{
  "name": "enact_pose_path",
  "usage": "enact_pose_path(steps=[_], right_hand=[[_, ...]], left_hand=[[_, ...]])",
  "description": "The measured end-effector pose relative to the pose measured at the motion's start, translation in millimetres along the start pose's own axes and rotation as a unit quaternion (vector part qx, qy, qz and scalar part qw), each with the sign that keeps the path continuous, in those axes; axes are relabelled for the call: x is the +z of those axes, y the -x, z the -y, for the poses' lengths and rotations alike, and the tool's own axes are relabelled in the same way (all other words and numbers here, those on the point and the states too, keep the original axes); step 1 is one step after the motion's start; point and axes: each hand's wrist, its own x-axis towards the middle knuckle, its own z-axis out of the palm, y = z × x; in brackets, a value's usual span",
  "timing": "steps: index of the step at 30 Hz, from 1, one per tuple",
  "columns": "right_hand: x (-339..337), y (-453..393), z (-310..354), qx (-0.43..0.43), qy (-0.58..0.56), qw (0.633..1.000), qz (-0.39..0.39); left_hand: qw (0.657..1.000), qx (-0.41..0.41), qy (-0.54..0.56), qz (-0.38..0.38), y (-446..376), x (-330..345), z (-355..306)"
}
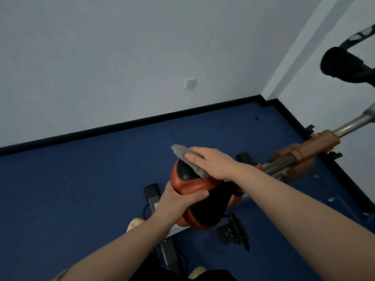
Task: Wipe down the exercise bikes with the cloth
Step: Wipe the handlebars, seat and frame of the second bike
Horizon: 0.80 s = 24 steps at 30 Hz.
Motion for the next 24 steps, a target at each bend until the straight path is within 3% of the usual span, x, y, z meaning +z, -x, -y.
enact_pose_path(steps=[2, 6, 9, 11, 15, 17, 19, 20, 21, 24], right_hand=[[3, -9, 7, -0.006, 0.014, 1.000, 0.003], [19, -13, 23, -0.173, 0.105, 0.979, 0.033], [2, -29, 29, -0.076, 0.002, 0.993, 0.086], [3, -33, 36, -0.063, 0.005, 0.995, 0.080], [28, -21, 42, -0.251, 0.197, 0.947, 0.023], [17, -28, 39, -0.206, 0.135, 0.967, 0.059], [6, -40, 35, -0.061, 0.007, 0.996, 0.072], [6, -40, 38, -0.024, 0.000, 0.998, 0.065], [9, -38, 39, -0.040, 0.044, 0.997, 0.045], [31, -19, 31, -0.232, 0.197, 0.953, -0.014]], left_hand=[[0.999, 0.007, 0.016, -0.037, 4, 8, 2], [0.996, 0.003, 0.036, -0.080, 9, 20, 8], [0.999, 0.011, 0.037, -0.024, 9, 15, 8], [0.999, 0.002, 0.029, -0.016, 8, 13, 6], [1.000, 0.006, 0.004, -0.008, 6, 12, 7], [1.000, 0.006, 0.015, 0.014, 4, 10, 6], [0.999, 0.006, 0.041, 0.019, 3, 10, 6], [0.999, 0.006, 0.048, 0.020, 3, 10, 6], [0.998, 0.006, 0.052, 0.022, 4, 10, 6], [0.999, 0.003, 0.033, 0.017, 5, 11, 7]])
